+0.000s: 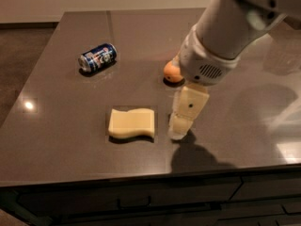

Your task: Move sponge near orange

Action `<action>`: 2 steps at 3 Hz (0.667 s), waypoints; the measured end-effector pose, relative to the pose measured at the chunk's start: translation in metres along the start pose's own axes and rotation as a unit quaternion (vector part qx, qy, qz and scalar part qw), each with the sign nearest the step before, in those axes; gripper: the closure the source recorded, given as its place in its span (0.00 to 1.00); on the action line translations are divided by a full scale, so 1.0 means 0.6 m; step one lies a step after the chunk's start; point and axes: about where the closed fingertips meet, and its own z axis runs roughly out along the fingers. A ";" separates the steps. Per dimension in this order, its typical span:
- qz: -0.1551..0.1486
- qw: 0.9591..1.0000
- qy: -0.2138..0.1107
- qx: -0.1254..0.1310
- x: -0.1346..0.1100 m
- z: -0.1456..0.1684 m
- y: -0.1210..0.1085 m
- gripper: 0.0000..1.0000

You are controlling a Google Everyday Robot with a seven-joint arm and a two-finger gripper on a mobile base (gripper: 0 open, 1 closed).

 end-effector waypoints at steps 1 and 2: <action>-0.019 1.000 0.006 -0.017 -0.029 0.061 0.020 0.00; -0.032 0.999 0.016 -0.032 -0.046 0.116 0.032 0.00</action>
Offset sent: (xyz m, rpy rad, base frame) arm -0.0040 0.0755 -0.0946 -0.0696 0.0752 0.1119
